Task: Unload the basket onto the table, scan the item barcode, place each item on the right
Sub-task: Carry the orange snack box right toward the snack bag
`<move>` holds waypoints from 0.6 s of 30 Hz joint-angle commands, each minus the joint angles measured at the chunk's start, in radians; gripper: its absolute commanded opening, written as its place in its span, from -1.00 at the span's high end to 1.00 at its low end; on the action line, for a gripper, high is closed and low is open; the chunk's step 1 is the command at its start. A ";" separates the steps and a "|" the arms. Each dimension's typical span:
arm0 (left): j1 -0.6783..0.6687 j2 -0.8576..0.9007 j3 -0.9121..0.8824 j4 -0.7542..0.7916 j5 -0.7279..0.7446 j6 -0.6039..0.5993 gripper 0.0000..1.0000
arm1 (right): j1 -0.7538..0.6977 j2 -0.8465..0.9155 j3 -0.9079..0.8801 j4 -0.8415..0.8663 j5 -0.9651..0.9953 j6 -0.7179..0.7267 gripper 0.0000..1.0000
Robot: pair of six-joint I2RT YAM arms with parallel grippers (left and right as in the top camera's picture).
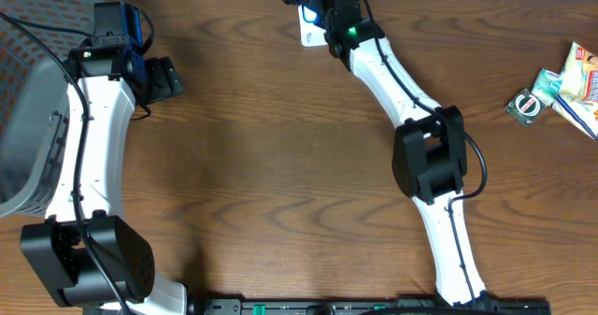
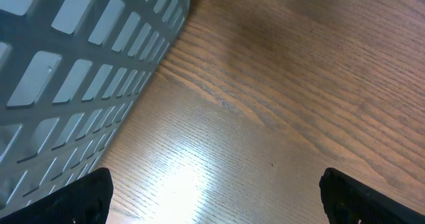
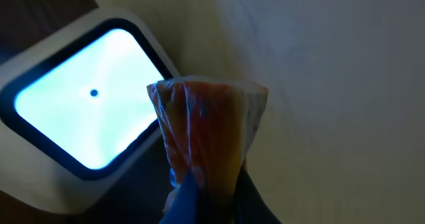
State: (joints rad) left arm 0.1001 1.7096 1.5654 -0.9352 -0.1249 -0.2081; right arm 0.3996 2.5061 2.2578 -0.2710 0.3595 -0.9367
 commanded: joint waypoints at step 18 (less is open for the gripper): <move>0.002 0.010 -0.005 -0.002 0.002 0.009 -0.95 | -0.463 -0.171 0.019 -0.626 0.327 0.756 0.98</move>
State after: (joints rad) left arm 0.1001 1.7096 1.5654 -0.9348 -0.1253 -0.2081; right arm -0.0051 2.3493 2.2726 -0.8600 0.6502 -0.4011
